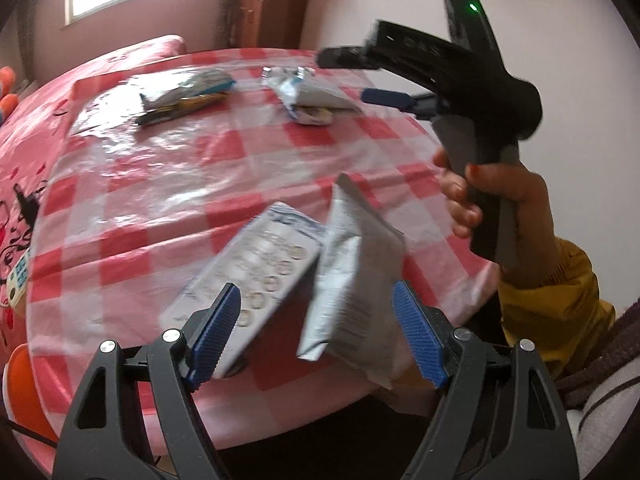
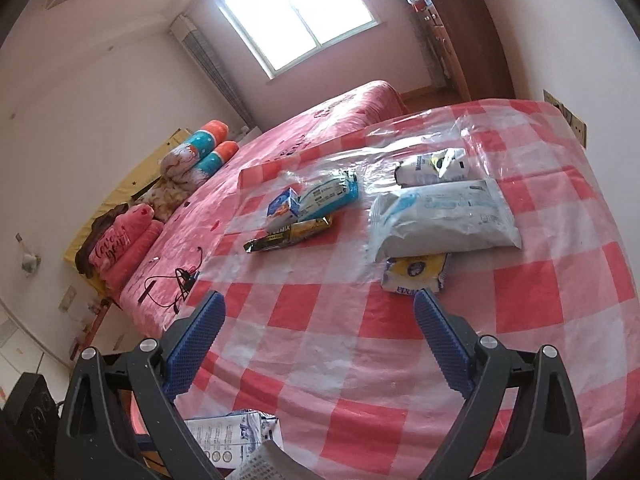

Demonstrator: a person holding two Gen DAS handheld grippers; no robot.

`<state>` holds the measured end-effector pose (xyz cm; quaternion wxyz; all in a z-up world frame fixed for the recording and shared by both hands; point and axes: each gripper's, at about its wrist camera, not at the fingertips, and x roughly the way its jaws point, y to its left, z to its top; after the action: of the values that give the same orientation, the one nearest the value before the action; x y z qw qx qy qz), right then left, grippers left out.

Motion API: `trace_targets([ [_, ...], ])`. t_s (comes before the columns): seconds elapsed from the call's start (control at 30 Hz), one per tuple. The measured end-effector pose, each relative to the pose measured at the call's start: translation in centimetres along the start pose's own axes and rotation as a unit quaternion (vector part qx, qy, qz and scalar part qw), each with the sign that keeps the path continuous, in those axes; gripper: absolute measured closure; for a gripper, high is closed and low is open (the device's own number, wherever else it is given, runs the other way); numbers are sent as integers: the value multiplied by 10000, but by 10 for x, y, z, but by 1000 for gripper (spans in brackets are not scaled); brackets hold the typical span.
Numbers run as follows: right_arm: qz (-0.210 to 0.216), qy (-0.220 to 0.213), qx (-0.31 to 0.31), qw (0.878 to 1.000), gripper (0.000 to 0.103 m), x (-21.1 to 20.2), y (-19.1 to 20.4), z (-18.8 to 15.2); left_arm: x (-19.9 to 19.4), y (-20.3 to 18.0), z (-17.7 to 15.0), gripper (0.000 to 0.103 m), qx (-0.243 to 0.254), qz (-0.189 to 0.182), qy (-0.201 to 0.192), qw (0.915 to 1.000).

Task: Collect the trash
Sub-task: 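Grasp the grey foil packet with the left tool, then grasp the white printed milk carton with the right tool while the left tool holds the grey packet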

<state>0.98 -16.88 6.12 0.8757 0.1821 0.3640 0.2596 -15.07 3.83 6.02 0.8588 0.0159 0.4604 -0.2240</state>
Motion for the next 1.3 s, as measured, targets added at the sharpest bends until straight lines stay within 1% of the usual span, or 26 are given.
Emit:
trace_targets([
  [0.13,13,29,-49,10000,9,-2,1,-2,14,-13,-1,24,123,-126,199,9996],
  [0.23,15,31,-61,10000,9,-2,1,-3,27,-23,-3,24,257,-139,367,9989],
  [0.37,3,25,-25,10000,9,-3,-2,-3,36,-38,-3,24,598,56,462,9971],
  [0.43,0,22,7,10000,9,-3,-5,-3,42,-48,-3,24,851,250,535,9946],
  [0.57,-16,24,61,10000,9,-4,-13,-2,57,-64,-6,23,1355,654,734,9859],
  [0.63,-24,28,85,10000,9,-4,-16,-2,66,-72,-10,20,1638,839,822,9795],
  [0.67,-27,32,92,9999,9,-4,-17,-2,67,-75,-10,18,1725,892,831,9774],
  [0.73,-37,55,112,9999,9,-4,-19,-1,72,-81,-11,17,1979,1086,858,9704],
  [0.8,-37,85,125,9999,9,-3,-21,0,73,-84,-11,15,2100,1221,742,9672],
  [0.87,-27,113,129,9998,9,-3,-21,0,74,-80,-9,16,1988,1167,740,9703],
  [0.9,-22,126,123,9998,9,-2,-22,0,74,-77,-7,22,1853,1071,762,9739],
  [0.93,-15,148,106,9998,9,-2,-22,0,74,-74,-6,23,1743,994,760,9767],
  [1.0,-11,174,75,9998,9,0,-21,0,74,-76,-5,29,1762,1025,730,9763],
  [1.1,34,231,73,9997,9,2,-22,-1,71,-75,-4,35,1667,994,662,9788],
  [1.17,60,256,61,9996,9,3,-22,-1,69,-69,0,37,1500,907,611,9826],
  [1.3,142,293,116,9994,9,5,-25,0,55,-59,7,38,1105,583,433,9912],
])
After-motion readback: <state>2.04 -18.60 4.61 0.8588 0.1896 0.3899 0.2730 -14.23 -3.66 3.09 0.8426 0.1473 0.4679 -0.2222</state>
